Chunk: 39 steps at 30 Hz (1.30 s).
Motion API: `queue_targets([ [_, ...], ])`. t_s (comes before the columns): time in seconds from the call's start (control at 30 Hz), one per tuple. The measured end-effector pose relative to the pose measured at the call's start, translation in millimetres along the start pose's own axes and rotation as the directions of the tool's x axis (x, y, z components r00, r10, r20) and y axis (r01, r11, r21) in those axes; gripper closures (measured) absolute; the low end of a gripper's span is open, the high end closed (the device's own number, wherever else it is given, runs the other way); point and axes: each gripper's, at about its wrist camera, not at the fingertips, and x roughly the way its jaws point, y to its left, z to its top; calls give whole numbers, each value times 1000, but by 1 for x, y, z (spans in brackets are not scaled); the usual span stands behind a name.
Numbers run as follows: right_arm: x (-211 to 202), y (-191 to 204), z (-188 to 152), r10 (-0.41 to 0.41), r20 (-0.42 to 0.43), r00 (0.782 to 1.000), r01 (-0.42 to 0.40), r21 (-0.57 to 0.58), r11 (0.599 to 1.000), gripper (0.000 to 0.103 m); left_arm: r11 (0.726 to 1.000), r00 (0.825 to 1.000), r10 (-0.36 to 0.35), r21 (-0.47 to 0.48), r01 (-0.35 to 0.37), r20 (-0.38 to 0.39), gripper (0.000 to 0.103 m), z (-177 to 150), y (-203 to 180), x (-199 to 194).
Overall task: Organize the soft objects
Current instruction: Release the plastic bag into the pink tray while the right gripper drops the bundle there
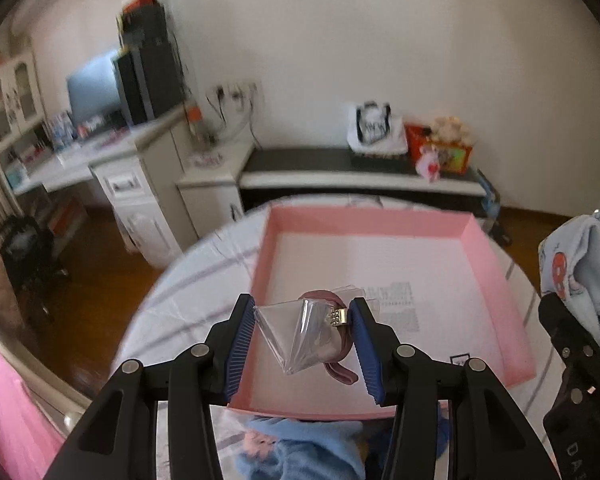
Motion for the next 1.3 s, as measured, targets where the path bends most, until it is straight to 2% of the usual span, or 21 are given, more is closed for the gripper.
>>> queue_targets([
  [0.07, 18, 0, 2, 4, -38, 999, -4, -1, 1000, 53, 1000, 998, -25, -16, 25, -52, 58, 24, -3, 30],
  [0.27, 59, -3, -8, 23, -145, 989, -23, 8, 1000, 53, 998, 991, -57, -12, 56, -118, 58, 74, -14, 89],
  [0.4, 68, -6, -16, 37, -170, 985, -36, 10, 999, 53, 999, 992, -46, -4, 46, -121, 55, 91, -15, 105],
  [0.53, 67, -15, -16, 81, -178, 981, -76, 36, 996, 44, 998, 987, -63, -16, 62, -145, 54, 92, -13, 117],
  [0.57, 66, -17, -15, 90, -180, 980, -83, 43, 996, 44, 998, 987, -64, -19, 62, -149, 50, 97, -13, 121],
  [0.6, 64, -18, -15, 92, -178, 980, -85, 48, 995, 40, 998, 987, -62, -18, 60, -146, 39, 93, -12, 121],
  [0.63, 63, -19, -15, 91, -175, 980, -84, 49, 995, 35, 998, 988, -57, -16, 55, -141, 34, 98, -12, 124],
  [0.7, 58, -19, -15, 92, -162, 983, -84, 56, 995, 30, 999, 992, -49, -15, 47, -119, 25, 85, -7, 114],
  [0.73, 57, -20, -15, 101, -160, 982, -93, 59, 994, 24, 999, 993, -41, -12, 40, -114, 22, 93, -8, 117],
  [0.77, 55, -21, -14, 113, -156, 981, -105, 61, 993, 21, 999, 993, -40, -12, 39, -113, 17, 80, -6, 111],
  [0.8, 53, -21, -14, 107, -150, 983, -100, 56, 993, 21, 999, 993, -39, -15, 38, -113, 16, 81, -5, 112],
  [0.87, 49, -20, -12, 83, -140, 987, -78, 43, 996, 20, 999, 993, -46, -26, 43, -112, 16, 66, -3, 104],
  [1.0, 45, -21, -11, 96, -133, 986, -90, 49, 995, 18, 997, 991, -60, -51, 54, -116, 16, 33, 13, 86],
  [1.03, 45, -21, -11, 90, -132, 987, -85, 46, 995, 18, 997, 991, -54, -54, 48, -121, 16, 35, 14, 90],
  [1.1, 43, -20, -12, 81, -132, 988, -77, 41, 996, 18, 998, 991, -45, -54, 39, -123, 16, 12, 23, 69],
  [1.3, 44, -21, -12, 84, -137, 987, -79, 44, 996, 18, 998, 991, -40, -46, 34, -127, 16, 4, 25, 57],
])
